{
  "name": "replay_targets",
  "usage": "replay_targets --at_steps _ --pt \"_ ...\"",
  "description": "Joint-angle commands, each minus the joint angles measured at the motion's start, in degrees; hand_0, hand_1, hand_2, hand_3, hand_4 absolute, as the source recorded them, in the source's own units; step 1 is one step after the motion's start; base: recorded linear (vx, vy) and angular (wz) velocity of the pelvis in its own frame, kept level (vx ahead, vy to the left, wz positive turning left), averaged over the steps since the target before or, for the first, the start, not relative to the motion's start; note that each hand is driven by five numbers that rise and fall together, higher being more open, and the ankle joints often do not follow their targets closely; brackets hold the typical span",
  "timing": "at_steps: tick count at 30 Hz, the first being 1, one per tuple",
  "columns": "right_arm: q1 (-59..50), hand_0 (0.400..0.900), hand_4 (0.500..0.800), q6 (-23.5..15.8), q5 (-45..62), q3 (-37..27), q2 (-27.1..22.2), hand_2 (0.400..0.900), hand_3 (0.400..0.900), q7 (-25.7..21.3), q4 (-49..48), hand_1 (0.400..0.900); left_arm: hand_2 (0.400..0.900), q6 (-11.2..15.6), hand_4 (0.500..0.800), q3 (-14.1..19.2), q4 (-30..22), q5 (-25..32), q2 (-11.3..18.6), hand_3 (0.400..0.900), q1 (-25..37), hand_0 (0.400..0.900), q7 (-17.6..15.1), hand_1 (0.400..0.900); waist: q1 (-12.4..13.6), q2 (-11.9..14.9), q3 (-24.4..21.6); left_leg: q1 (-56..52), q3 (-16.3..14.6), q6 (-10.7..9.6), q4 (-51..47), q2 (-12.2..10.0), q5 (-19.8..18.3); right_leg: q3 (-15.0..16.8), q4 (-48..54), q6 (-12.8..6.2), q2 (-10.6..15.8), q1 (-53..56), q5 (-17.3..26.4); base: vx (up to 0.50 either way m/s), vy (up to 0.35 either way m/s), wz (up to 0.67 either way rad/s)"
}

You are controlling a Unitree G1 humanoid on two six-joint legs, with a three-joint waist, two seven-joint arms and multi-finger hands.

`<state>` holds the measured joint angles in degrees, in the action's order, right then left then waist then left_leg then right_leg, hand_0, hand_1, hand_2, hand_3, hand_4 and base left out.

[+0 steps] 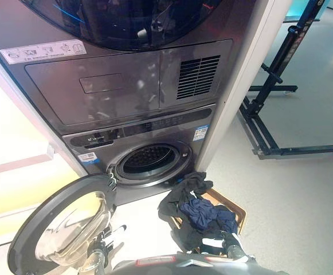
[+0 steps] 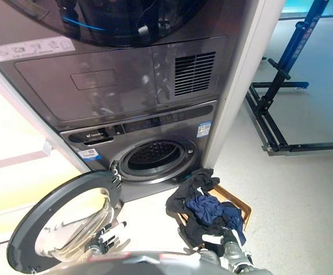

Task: Put the clothes in the basket into the washing machine.

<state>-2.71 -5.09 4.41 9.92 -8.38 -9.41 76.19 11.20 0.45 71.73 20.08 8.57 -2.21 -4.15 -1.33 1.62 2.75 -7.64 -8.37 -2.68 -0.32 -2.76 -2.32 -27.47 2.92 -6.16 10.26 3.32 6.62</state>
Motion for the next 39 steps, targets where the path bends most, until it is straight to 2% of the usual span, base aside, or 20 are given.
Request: replay_targets --at_steps 1,22,26,30,33,34,36,39 --pt "-5.6 0.9 0.8 -1.83 0.61 1.09 -1.0 0.9 0.9 -0.38 1.55 0.9 0.9 1.08 0.8 0.2 2.4 -1.17 0.42 0.9 4.3 0.9 -0.06 0.9 0.14 0.61 1.24 2.96 0.57 -0.05 -1.66 2.07 2.88 0.36 -1.5 -3.54 -0.68 1.87 -2.72 0.0 0.0 0.0" --pt "-5.37 0.9 0.8 -1.88 0.66 1.12 -0.77 0.9 0.9 -0.35 1.94 0.9 0.9 1.18 0.8 0.29 3.06 -1.08 0.26 0.9 4.19 0.9 -0.14 0.9 0.01 0.65 1.34 3.01 0.53 -0.01 -1.58 2.05 2.79 0.49 -1.46 -3.6 -0.72 1.85 -2.68 0.0 0.0 0.0" --pt "-6.21 0.9 0.8 -2.04 2.62 0.06 -1.49 0.9 0.9 -0.77 0.55 0.9 0.9 1.45 0.8 0.11 1.4 -0.31 0.31 0.9 3.99 0.9 -0.16 0.9 0.17 0.56 1.9 3.78 0.95 0.14 -0.78 2.11 2.6 0.62 -2.18 -3.54 -0.7 0.97 -2.94 0.0 0.001 0.01" --pt "-9.35 0.9 0.8 -2.12 3.73 -1.06 -4.25 0.9 0.9 -2.12 -1.18 0.9 0.9 2.42 0.8 -1.86 -3.37 1.12 0.65 0.9 4.35 0.9 -0.76 0.9 0.58 0.55 5.0 7.32 1.63 0.7 2.82 2.4 1.81 0.62 -5.55 -3.18 0.1 -2.49 -3.63 -0.09 0.002 0.07" --pt "-14.31 0.9 0.8 -2.17 1.64 -0.16 -7.57 0.9 0.9 -4.75 -2.88 0.9 0.9 3.97 0.8 -4.32 -10.52 3.02 1.6 0.9 4.99 0.9 -1.68 0.9 1.0 0.28 9.79 13.97 2.61 0.69 7.26 2.65 1.81 0.79 -9.04 -2.91 1.79 -8.76 -3.54 -0.3 -0.002 0.11" --pt "-16.65 0.9 0.8 -1.67 -0.68 0.71 -9.61 0.9 0.9 -6.5 -3.58 0.9 0.9 4.98 0.8 -5.83 -15.87 3.7 2.46 0.9 4.24 0.9 -2.22 0.9 1.36 0.03 11.46 16.85 2.92 0.65 8.99 2.74 1.84 0.92 -10.26 -2.72 2.33 -11.5 -3.4 -0.29 0.013 0.07" --pt "-19.81 0.9 0.8 -1.8 -1.25 0.55 -11.98 0.9 0.9 -8.33 -4.09 0.9 0.9 5.9 0.8 -7.43 -23.41 5.22 3.33 0.9 2.65 0.9 -2.37 0.9 2.1 -0.56 13.32 20.45 3.28 0.67 10.58 2.69 2.16 1.08 -11.78 -2.52 2.98 -15.41 -2.92 -0.25 0.029 0.04" --pt "-24.54 0.9 0.8 -2.12 -0.8 0.28 -15.03 0.9 0.9 -11.21 -4.7 0.9 0.9 7.08 0.8 -9.73 -33.02 6.77 4.95 0.9 0.05 0.9 -2.54 0.9 3.32 -1.68 16.24 25.51 3.44 0.91 12.42 2.24 2.26 1.74 -14.75 -2.22 3.52 -21.74 -2.79 -0.21 0.051 -0.07"
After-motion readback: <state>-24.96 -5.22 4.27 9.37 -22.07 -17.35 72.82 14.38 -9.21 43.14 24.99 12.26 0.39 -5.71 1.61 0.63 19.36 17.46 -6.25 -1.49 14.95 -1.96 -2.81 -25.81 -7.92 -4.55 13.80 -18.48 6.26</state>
